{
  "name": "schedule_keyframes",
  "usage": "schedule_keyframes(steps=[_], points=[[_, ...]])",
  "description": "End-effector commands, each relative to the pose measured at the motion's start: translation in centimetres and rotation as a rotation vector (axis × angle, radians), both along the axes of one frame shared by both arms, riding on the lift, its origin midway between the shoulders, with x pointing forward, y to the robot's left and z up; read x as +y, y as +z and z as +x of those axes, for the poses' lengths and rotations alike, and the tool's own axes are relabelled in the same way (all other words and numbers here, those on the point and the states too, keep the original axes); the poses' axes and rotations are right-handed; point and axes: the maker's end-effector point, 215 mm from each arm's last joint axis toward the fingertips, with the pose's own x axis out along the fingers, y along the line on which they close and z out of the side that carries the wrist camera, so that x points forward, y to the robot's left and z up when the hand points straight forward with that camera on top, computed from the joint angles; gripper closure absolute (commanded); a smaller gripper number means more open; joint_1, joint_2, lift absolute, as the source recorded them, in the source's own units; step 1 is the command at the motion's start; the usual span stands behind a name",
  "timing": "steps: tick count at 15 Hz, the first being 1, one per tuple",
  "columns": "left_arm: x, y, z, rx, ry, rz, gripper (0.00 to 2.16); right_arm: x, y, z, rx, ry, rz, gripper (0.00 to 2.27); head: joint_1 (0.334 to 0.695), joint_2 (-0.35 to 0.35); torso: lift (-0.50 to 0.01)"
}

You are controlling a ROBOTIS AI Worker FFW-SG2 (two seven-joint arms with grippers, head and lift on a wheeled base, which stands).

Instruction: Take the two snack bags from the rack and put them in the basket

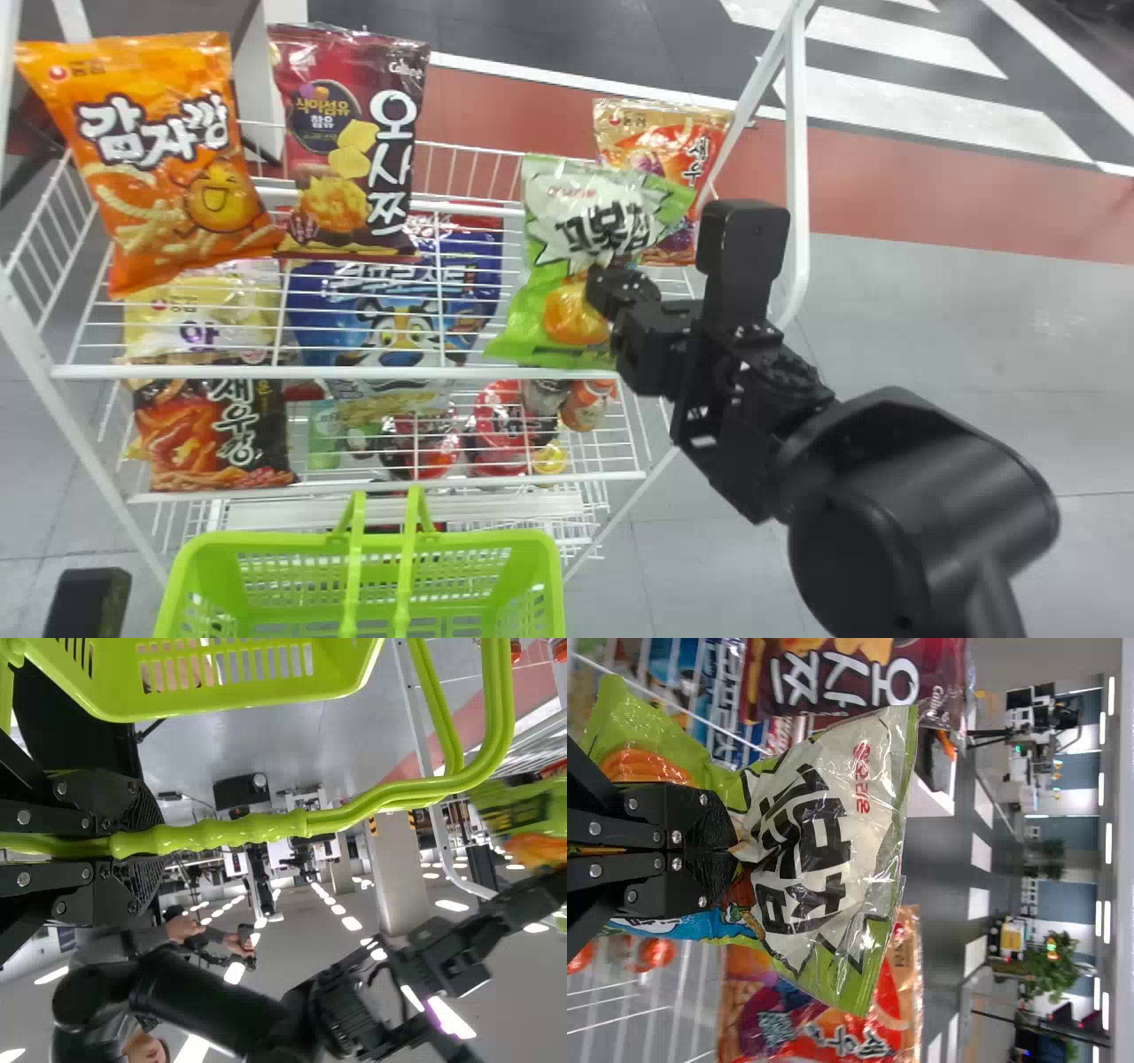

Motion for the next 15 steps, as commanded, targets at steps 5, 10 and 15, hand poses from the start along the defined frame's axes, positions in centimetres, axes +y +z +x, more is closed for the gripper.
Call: schedule_keyframes(steps=[5, 10, 15], points=[[-0.3, 0.0, 0.1, -0.005, -0.006, 0.008, 1.99, 0.1, -5.6, -12.1, 0.379, 0.075, -0.089, 2.24, 0.695, -0.35, -0.011], [-0.2, -0.1, 0.1, -0.005, 0.0, 0.009, 1.99, 3.6, -5.4, -15.2, 0.43, 0.16, -0.021, 2.24, 0.695, -0.35, -0.011], [-0.6, -0.1, -0.1, -0.007, 0.0, 0.005, 1.99, 7.1, -4.8, -15.9, 0.432, 0.188, 0.07, 2.24, 0.695, -0.35, -0.011]])
